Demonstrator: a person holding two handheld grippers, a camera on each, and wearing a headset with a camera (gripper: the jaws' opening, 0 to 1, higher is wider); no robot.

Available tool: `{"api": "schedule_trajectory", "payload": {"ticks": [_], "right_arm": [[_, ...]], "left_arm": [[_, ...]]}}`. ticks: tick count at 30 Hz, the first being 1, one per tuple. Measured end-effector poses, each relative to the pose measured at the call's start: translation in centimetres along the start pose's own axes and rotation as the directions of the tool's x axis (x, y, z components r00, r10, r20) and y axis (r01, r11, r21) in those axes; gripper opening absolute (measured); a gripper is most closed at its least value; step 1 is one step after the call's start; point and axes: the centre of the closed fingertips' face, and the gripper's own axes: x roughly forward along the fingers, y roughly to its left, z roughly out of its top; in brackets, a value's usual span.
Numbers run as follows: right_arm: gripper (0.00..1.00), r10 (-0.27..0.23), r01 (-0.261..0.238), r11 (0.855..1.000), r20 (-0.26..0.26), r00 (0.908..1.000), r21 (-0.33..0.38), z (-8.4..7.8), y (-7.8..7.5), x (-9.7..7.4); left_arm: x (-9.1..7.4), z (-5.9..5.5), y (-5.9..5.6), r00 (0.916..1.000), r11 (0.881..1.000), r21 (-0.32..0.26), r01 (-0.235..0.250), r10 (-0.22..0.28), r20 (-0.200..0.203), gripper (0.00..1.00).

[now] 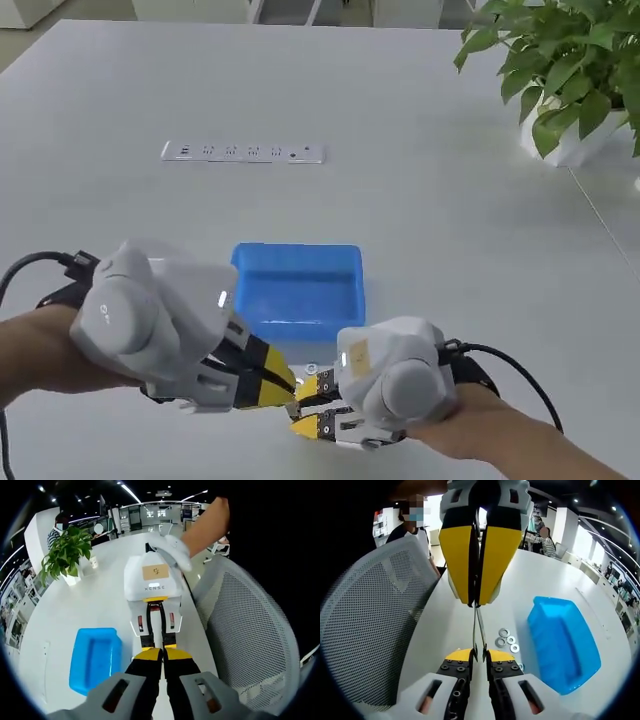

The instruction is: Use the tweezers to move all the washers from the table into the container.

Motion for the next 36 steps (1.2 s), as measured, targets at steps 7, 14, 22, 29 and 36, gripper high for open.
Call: {"api": "schedule_trajectory", "payload": {"ticks": [7, 14, 22, 29, 36], "right_arm": [[0.12, -0.008, 0.008, 1.000, 0.005, 1.0000, 0.001, 0.1, -0.6, 0.0], [0.12, -0.020, 0.020, 1.000, 0.007, 0.9998, 0.011, 0.1, -1.4, 0.0], [0.16, -0.041, 0.040, 0.998, 0.005, 0.9992, 0.045, -0.1, -2.1, 0.1], [0.21, -0.064, 0.064, 0.998, -0.012, 0.9979, 0.024, -0.7, -2.2, -0.4], [0.23, -0.078, 0.079, 0.996, -0.021, 0.9967, 0.036, -1.3, -2.3, -0.8]], "left_arm": [[-0.4, 0.0, 0.7, 1.0000, 1.000, -0.003, -0.004, 0.004, -0.008, 0.05], [-0.6, 0.1, 1.3, 0.9999, 1.000, -0.005, -0.014, 0.014, -0.008, 0.05], [-0.4, 0.1, 2.2, 0.9995, 0.999, -0.007, -0.033, 0.033, -0.003, 0.05], [-0.6, 0.1, 3.0, 0.9989, 0.999, -0.004, -0.047, 0.047, 0.000, 0.05], [-0.4, -0.2, 3.4, 0.9991, 0.999, -0.006, -0.043, 0.043, -0.005, 0.05]]}}
